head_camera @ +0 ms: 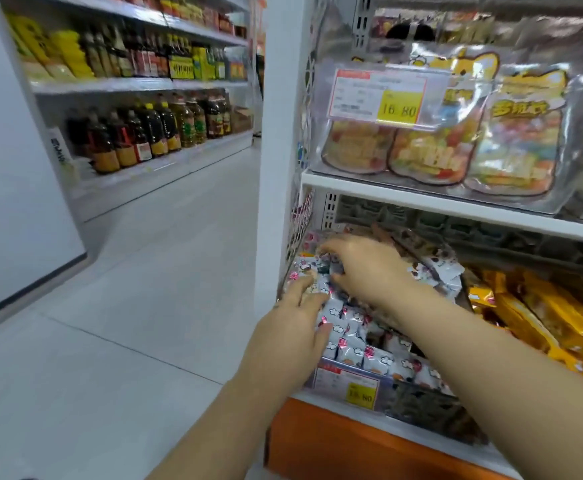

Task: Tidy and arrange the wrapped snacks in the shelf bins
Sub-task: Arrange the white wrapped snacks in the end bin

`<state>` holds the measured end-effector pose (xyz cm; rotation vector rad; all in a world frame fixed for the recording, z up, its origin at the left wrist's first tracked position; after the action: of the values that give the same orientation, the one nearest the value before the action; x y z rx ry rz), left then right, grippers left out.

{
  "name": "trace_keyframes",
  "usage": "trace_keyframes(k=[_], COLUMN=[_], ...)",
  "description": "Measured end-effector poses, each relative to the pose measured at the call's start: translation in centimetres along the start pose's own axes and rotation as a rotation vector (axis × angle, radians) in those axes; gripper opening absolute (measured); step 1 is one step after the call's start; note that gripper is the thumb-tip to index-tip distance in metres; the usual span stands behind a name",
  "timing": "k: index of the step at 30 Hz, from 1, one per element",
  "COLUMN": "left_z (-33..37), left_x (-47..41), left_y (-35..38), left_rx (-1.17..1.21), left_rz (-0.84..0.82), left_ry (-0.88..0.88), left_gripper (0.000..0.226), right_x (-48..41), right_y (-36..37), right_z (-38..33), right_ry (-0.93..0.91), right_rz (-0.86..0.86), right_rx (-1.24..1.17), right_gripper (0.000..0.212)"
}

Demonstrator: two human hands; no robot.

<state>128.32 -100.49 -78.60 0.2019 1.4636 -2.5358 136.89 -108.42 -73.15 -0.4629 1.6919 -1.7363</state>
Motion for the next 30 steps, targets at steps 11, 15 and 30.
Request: trace_keyframes(k=[11, 15, 30], left_z=[-0.7, -0.9, 2.9], left_x=[0.1, 0.6, -0.3], left_y=[-1.1, -1.7, 0.4], left_rx=[0.176, 0.266, 0.318], left_rz=[0.084, 0.098, -0.013], left_ry=[-0.026, -0.054, -0.002], left_gripper=[0.034, 0.032, 0.037], right_x=[-0.7, 0.0, 10.3], right_y=[1.1, 0.2, -4.0], right_z=[1.5, 2.7, 2.8], right_ry=[0.102, 0.191, -0.024], right_rz=[0.076, 0.255, 0.832], right_rx=[0.038, -0.132, -0.269], right_gripper=[0.029, 0.024, 0.020])
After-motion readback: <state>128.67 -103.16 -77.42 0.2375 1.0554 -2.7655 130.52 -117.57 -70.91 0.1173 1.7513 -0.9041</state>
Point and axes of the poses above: each hand's wrist, its own x-axis away from the middle knuckle, its own y-axis out of the palm, z = x × y, the point moved 7 cm from there along -x, towards the middle knuckle, and after that the axes turned 12 degrees about -y, right-handed, at the moved point
